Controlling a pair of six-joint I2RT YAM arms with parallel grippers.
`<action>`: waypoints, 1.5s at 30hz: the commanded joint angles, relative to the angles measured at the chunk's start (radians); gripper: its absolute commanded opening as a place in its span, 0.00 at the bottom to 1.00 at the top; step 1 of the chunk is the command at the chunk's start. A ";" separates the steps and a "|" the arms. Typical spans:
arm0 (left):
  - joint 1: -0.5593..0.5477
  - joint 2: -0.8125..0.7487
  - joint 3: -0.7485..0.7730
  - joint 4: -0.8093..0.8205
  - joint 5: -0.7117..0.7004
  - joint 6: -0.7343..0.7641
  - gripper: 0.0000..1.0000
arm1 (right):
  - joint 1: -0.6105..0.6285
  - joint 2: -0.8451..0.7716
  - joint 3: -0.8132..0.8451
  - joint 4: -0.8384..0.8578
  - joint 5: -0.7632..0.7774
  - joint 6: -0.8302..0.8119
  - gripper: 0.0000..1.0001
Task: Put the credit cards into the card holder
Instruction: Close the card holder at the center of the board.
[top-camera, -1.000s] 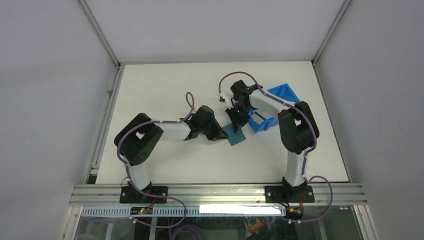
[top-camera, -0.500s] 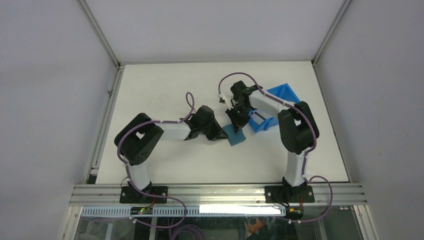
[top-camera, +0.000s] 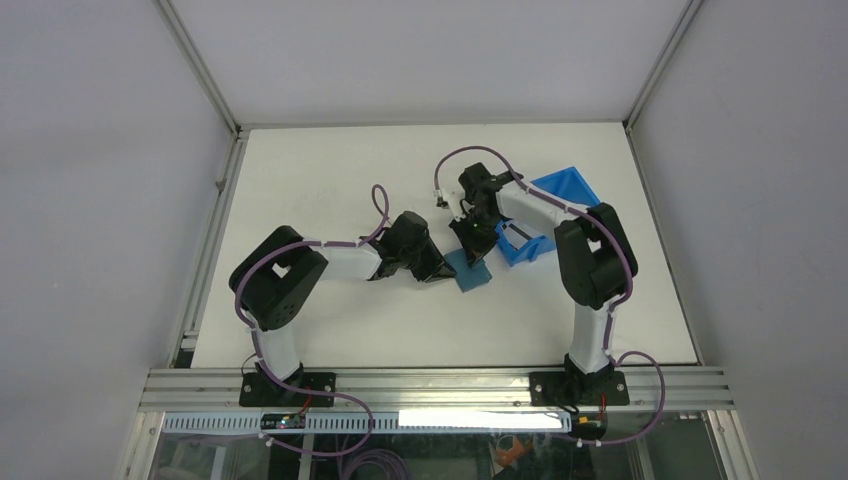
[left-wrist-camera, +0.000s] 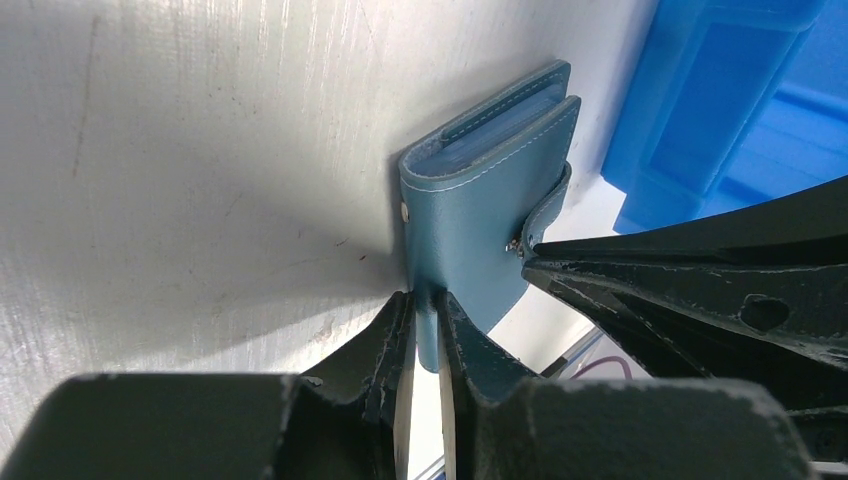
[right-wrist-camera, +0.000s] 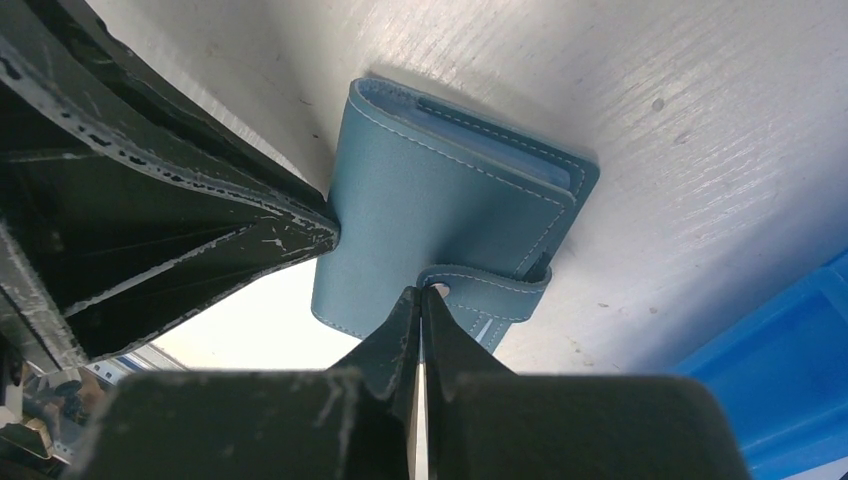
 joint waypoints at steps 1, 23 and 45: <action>-0.013 0.007 -0.001 0.051 0.017 -0.020 0.14 | 0.028 -0.010 -0.020 0.004 0.006 0.000 0.00; -0.012 0.024 0.007 0.075 0.029 -0.027 0.14 | 0.082 0.095 -0.008 0.011 0.075 0.003 0.00; -0.010 -0.645 0.052 -0.421 -0.347 0.485 0.55 | -0.199 -0.365 0.282 -0.165 -0.128 -0.201 0.80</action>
